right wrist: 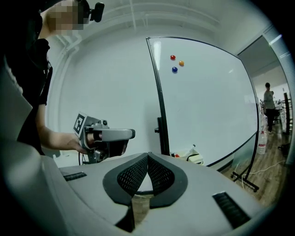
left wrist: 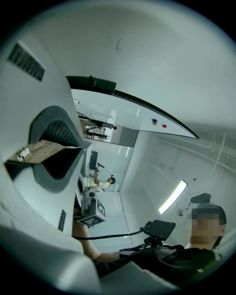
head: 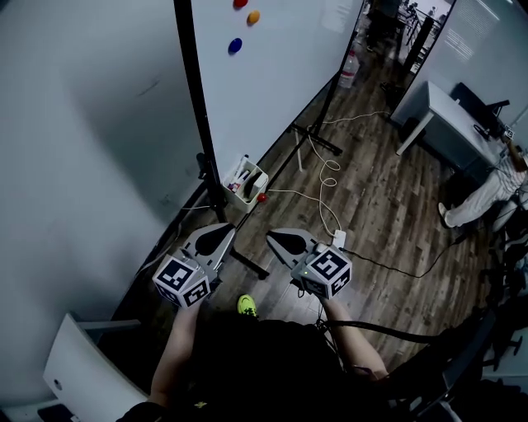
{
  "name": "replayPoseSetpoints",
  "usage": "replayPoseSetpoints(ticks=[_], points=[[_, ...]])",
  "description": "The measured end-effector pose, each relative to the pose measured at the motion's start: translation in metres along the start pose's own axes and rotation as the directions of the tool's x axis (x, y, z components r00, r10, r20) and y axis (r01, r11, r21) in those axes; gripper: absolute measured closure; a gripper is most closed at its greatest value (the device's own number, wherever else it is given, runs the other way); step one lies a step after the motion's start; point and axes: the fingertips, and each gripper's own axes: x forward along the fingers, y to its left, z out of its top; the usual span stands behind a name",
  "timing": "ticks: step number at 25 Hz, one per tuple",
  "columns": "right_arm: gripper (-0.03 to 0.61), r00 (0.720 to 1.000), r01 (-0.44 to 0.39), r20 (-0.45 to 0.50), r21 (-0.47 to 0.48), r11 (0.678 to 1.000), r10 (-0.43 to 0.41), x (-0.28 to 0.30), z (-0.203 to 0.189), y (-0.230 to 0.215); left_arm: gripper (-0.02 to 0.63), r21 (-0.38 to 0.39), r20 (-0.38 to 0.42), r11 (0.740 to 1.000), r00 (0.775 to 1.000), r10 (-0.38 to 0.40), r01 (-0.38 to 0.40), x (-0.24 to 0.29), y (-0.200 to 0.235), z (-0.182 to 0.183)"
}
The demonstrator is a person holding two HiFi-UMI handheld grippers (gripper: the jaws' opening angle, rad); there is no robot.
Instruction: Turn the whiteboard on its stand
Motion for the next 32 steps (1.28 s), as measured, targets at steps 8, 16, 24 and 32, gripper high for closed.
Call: replayPoseSetpoints(ticks=[8, 16, 24, 32], points=[[0.558, 0.995, 0.066, 0.080, -0.040, 0.997, -0.063, 0.030, 0.044, -0.016, 0.554, 0.074, 0.027, 0.997, 0.999, -0.029, 0.027, 0.011, 0.038, 0.055], [0.558, 0.993, 0.092, 0.077, -0.027, 0.995, -0.090, 0.038, 0.042, -0.022, 0.469, 0.152, 0.090, 0.988, 0.995, -0.033, 0.019, 0.020, 0.061, 0.101], [0.558, 0.992, 0.100, 0.075, -0.021, 0.995, -0.098, 0.043, 0.039, -0.037, 0.394, 0.273, 0.136, 0.959, 0.990, 0.040, -0.076, 0.040, 0.097, 0.145], [0.558, 0.995, 0.069, 0.070, -0.037, 0.997, -0.067, 0.048, 0.044, -0.048, 0.367, 0.342, 0.149, 0.929, 0.984, 0.098, -0.144, 0.056, 0.118, 0.169]])
